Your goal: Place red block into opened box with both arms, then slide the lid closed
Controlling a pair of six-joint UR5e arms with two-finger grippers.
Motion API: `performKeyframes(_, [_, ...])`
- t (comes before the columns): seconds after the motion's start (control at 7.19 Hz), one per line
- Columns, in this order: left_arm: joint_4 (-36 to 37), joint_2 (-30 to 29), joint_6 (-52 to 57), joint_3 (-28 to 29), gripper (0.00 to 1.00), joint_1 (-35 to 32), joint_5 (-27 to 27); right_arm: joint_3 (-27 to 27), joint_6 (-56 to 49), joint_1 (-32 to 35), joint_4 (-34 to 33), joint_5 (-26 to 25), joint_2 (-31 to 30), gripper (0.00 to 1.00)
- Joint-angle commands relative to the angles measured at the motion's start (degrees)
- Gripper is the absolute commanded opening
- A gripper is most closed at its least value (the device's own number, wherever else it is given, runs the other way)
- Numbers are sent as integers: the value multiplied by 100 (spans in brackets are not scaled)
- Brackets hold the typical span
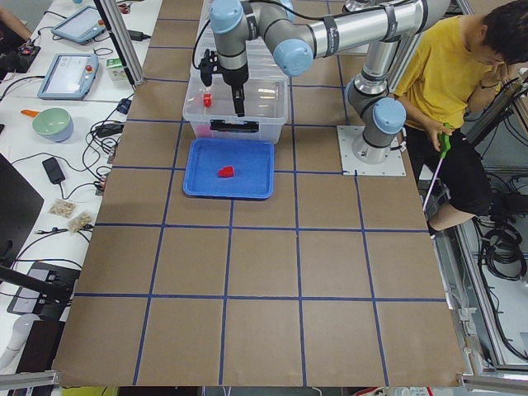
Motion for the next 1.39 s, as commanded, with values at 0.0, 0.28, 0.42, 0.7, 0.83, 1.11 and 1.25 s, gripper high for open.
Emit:
performKeyframes(0.0, [1111, -361, 657, -603, 100, 491, -215, 51, 65, -8, 25, 54, -77, 100])
performKeyframes(0.28, [1810, -747, 683, -782, 100, 510, -215, 52, 66, 10, 16, 90, -77, 100])
performKeyframes(0.42, [1933, -915, 657, -774, 100, 510, -206, 52, 57, 27, 8, 99, -86, 100])
performKeyframes(0.7, [2417, -1336, 482, -782, 100, 510, -215, 52, 66, 167, -10, 91, -95, 100])
performKeyframes(0.83, [2418, -1521, 212, -817, 100, 510, -232, 61, 66, 168, 7, 90, -95, 100])
performKeyframes(1.11, [2610, -1715, -142, -1107, 100, 510, -215, 69, 57, 168, 25, 82, -86, 100])
performKeyframes(1.25, [2629, -1803, -99, -1125, 100, 510, -215, 78, 40, 168, 16, 82, -86, 100])
